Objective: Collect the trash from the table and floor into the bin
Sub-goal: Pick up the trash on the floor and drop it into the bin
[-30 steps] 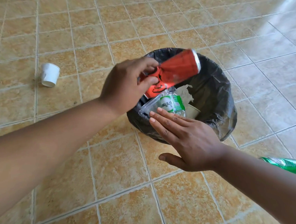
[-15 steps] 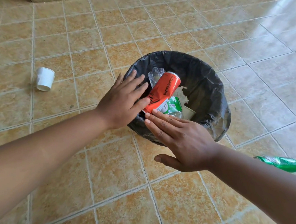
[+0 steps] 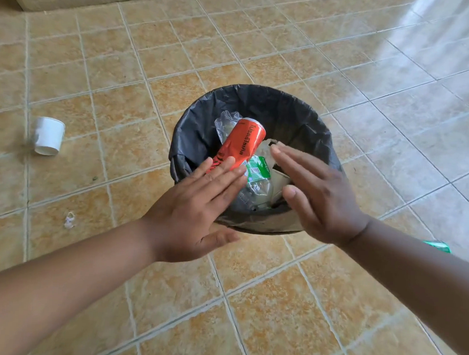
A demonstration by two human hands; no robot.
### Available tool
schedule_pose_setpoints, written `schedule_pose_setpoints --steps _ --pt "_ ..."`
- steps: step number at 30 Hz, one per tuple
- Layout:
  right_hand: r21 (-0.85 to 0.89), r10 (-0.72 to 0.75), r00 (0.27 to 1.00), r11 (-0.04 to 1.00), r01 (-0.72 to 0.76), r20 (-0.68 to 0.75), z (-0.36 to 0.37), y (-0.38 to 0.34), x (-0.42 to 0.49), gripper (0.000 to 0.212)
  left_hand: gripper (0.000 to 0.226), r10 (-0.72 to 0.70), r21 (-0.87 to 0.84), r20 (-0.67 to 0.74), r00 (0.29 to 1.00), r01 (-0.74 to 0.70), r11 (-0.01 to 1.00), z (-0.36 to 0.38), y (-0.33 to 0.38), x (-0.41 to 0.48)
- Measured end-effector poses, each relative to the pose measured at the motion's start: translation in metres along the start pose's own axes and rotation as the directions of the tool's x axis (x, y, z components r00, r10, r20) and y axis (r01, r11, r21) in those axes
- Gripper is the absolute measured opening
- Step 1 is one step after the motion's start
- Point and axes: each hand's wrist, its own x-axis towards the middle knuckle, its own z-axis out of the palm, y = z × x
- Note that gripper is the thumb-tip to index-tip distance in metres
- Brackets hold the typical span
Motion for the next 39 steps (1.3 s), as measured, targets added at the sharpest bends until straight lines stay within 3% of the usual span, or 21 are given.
schedule_pose_setpoints --steps 3,7,12,15,18,24,27,33,39 --pt "-0.076 0.212 0.972 0.973 -0.22 -0.099 -0.021 0.035 -0.005 0.058 0.088 0.084 0.059 0.01 0.996 -0.085 0.995 -0.002 0.016 0.013" --pt "-0.171 0.507 0.851 0.834 -0.525 -0.136 -0.039 0.092 -0.035 0.056 0.099 0.143 0.095 0.092 0.986 -0.151 0.984 0.0 0.033 0.027" --pt "-0.358 0.763 0.642 0.62 -0.698 0.071 -0.048 0.159 -0.116 0.059 0.101 0.16 0.13 0.121 0.98 -0.176 0.976 0.007 0.036 0.026" --pt "-0.537 0.836 0.491 0.539 -0.65 0.244 -0.052 0.181 -0.167 0.058 0.101 0.165 0.122 0.107 0.98 -0.177 0.977 0.011 0.036 0.028" --pt "-0.705 0.859 0.31 0.512 -0.491 0.407 -0.05 0.19 -0.201 0.069 0.102 0.171 0.121 0.096 0.981 -0.182 0.976 0.013 0.035 0.028" --pt "-0.812 0.83 0.163 0.557 -0.176 0.534 -0.034 0.187 -0.228 0.075 0.103 0.175 0.127 0.086 0.981 -0.186 0.974 0.014 0.034 0.028" --pt "-0.84 0.839 0.149 0.537 -0.077 0.523 -0.033 0.185 -0.228 0.072 0.103 0.175 0.12 0.087 0.981 -0.185 0.975 0.014 0.034 0.027" --pt "-0.853 0.836 0.176 0.52 0.052 0.52 -0.036 0.186 -0.225 0.042 0.102 0.176 0.13 0.1 0.979 -0.188 0.973 0.014 0.034 0.025" --pt "-0.846 0.809 0.267 0.53 0.053 0.524 -0.032 0.185 -0.228 0.03 0.103 0.17 0.133 0.118 0.978 -0.185 0.974 0.012 0.034 0.028"
